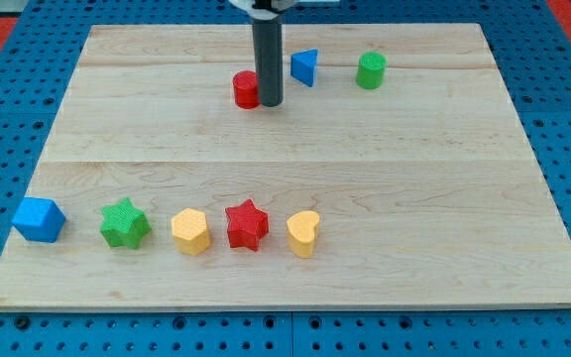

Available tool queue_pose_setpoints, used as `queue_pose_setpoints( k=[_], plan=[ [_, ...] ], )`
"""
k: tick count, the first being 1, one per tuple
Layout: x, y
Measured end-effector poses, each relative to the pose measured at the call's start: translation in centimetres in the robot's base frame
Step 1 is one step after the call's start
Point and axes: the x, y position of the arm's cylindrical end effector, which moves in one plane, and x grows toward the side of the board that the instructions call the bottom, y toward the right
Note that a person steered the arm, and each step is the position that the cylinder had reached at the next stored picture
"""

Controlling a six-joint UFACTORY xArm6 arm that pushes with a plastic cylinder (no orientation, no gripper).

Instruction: Nudge yellow heart a bit down

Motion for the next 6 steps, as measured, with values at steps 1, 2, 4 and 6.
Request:
queue_pose_setpoints(
  k=[1, 2, 4, 6],
  plan=[
    [-0.7, -1.5],
    [-1.3, -3.5],
    [5.3, 3.0],
    [11.7, 6.8]
  ],
)
